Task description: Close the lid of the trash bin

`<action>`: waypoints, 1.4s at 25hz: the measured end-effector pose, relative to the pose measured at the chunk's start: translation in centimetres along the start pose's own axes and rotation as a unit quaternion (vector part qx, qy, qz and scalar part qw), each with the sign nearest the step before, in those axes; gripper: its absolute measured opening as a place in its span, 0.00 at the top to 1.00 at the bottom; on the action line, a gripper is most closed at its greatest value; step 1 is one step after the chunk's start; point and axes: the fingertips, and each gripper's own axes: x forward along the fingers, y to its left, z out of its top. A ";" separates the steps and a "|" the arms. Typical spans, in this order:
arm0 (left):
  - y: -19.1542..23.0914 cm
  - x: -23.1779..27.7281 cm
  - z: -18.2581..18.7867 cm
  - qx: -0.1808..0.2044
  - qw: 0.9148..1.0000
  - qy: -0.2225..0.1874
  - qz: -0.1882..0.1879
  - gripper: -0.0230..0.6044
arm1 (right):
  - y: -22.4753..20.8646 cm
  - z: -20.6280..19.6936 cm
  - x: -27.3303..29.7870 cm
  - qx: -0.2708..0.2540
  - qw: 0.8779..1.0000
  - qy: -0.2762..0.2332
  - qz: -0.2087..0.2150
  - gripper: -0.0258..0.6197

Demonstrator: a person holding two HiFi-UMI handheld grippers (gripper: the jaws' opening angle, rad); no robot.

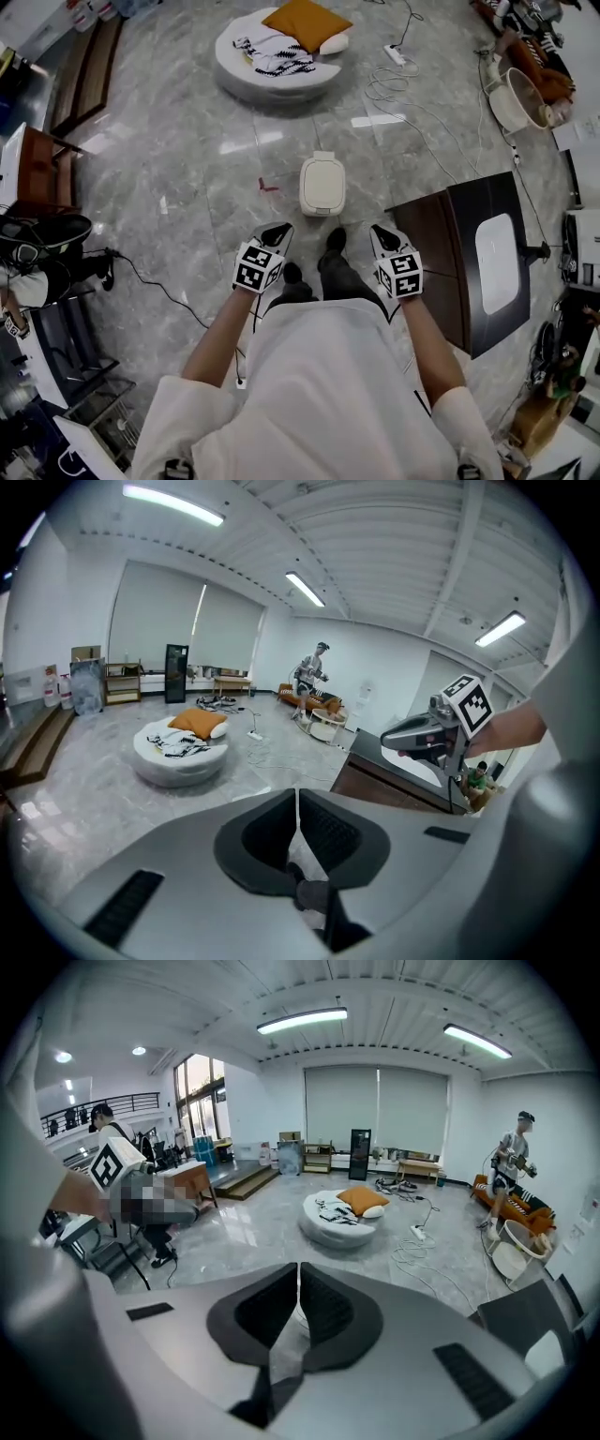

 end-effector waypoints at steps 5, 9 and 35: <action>-0.2 -1.7 0.1 0.004 1.000 -0.007 0.001 0.92 | -0.1 -0.2 -2.2 -0.004 1.000 -0.002 -0.022 0.91; -0.4 -2.5 0.8 0.006 1.000 -0.007 0.010 0.92 | -1.0 -0.2 -3.8 -0.019 0.999 -0.005 -0.028 0.91; -4.3 -6.7 9.4 0.006 0.991 -0.111 0.071 0.92 | -6.7 6.8 -10.7 -0.044 0.992 -0.120 -0.017 0.91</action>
